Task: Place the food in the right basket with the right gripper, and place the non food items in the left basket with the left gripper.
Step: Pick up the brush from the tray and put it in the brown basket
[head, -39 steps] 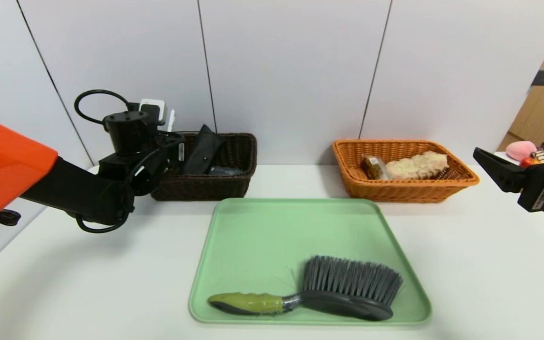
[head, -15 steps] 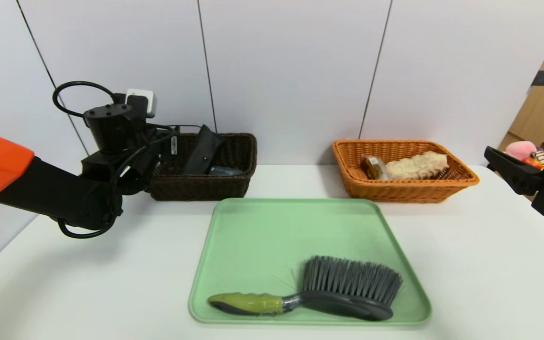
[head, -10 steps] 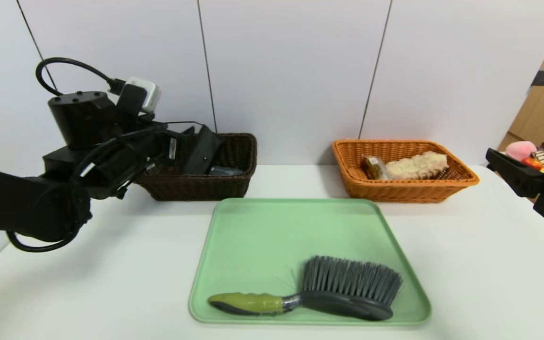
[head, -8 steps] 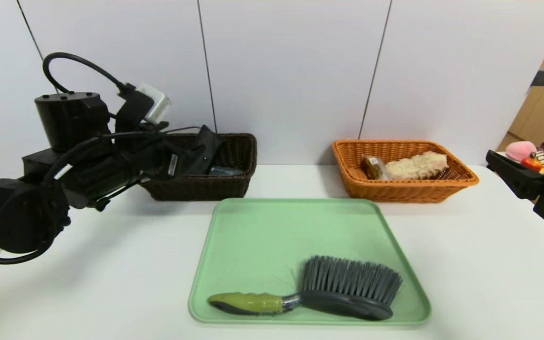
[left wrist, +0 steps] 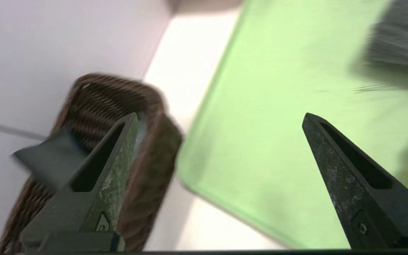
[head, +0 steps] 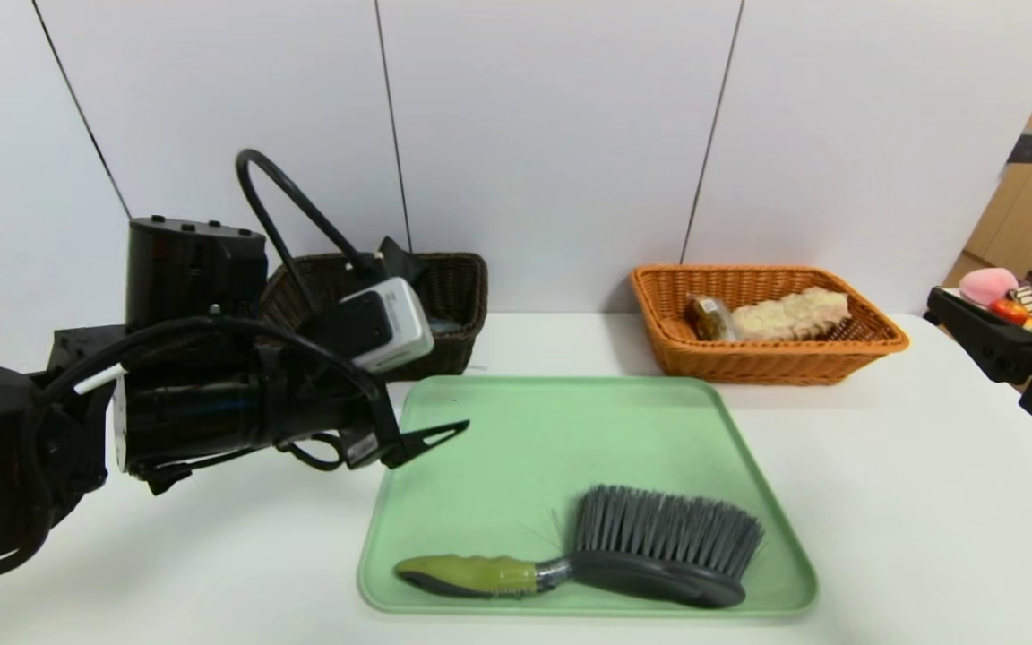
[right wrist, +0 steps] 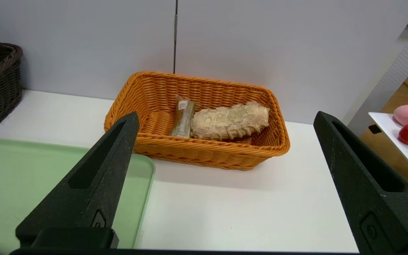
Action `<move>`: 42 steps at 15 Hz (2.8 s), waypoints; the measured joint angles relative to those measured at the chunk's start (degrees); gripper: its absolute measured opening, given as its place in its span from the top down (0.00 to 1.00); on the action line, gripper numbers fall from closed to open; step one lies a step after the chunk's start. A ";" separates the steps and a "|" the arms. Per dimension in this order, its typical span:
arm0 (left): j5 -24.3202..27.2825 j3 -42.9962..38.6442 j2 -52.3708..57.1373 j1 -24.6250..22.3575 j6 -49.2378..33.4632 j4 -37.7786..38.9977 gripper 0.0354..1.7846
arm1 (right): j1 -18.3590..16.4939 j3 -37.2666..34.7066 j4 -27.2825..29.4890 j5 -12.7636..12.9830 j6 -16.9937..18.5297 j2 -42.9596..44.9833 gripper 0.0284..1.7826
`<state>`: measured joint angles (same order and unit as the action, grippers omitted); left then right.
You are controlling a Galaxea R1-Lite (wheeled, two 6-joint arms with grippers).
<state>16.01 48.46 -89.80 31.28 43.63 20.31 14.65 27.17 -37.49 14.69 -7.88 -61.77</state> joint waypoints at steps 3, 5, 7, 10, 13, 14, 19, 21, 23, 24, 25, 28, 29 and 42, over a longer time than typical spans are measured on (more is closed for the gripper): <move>-1.18 0.63 0.20 7.02 0.13 -5.75 0.07 | 0.00 -0.24 0.00 -0.02 -0.06 0.37 0.05; -0.83 3.16 0.20 9.46 -2.47 -8.28 0.07 | 0.00 -0.61 -0.05 -0.06 -0.09 0.67 0.05; 1.00 6.97 0.20 10.62 -6.01 -12.18 0.06 | 0.12 -1.05 -0.16 -0.72 -0.06 1.00 0.05; 4.72 13.56 -0.11 11.98 -6.70 -24.73 0.06 | 0.17 -1.32 -0.24 -1.27 0.07 1.38 0.05; 9.35 19.41 -2.38 13.20 -6.23 -36.07 0.06 | 0.26 -1.52 -0.18 -1.63 0.11 1.93 0.05; 9.79 20.75 -3.64 13.37 -5.16 -38.36 0.06 | 0.26 -1.57 -0.20 -1.71 0.28 2.10 0.05; 9.76 23.84 -10.23 13.75 -3.06 -39.73 0.06 | 0.33 -1.49 -0.16 -2.99 0.39 3.51 0.05; 9.59 24.37 -12.61 13.51 -3.19 -39.62 0.06 | 0.34 -1.44 -0.18 -3.93 0.41 4.19 0.05; 9.55 24.70 -14.51 13.18 -3.17 -39.62 0.06 | 0.34 -1.43 -0.16 -4.08 0.46 4.52 0.05; 9.51 24.75 -15.17 13.18 -3.17 -39.60 0.06 | 0.34 -1.43 -0.13 -4.11 0.46 4.61 0.05; 9.51 24.77 -15.71 13.14 -3.15 -39.62 0.06 | 0.34 -1.43 -0.13 -4.11 0.44 4.67 0.05; 8.98 24.70 -17.13 13.07 -3.15 -39.60 0.06 | 0.34 -1.38 -0.16 -4.13 0.46 5.07 0.05; 8.91 24.55 -17.51 13.09 -3.15 -39.62 0.06 | 0.34 -1.40 -0.18 -4.08 0.44 5.19 0.05; 7.00 24.28 -23.16 11.33 -3.06 -31.85 0.06 | 0.33 -2.60 0.28 -4.22 0.52 6.92 0.05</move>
<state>23.00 72.74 -112.96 42.61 40.57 -11.54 14.98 24.58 -37.21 10.47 -7.35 -54.85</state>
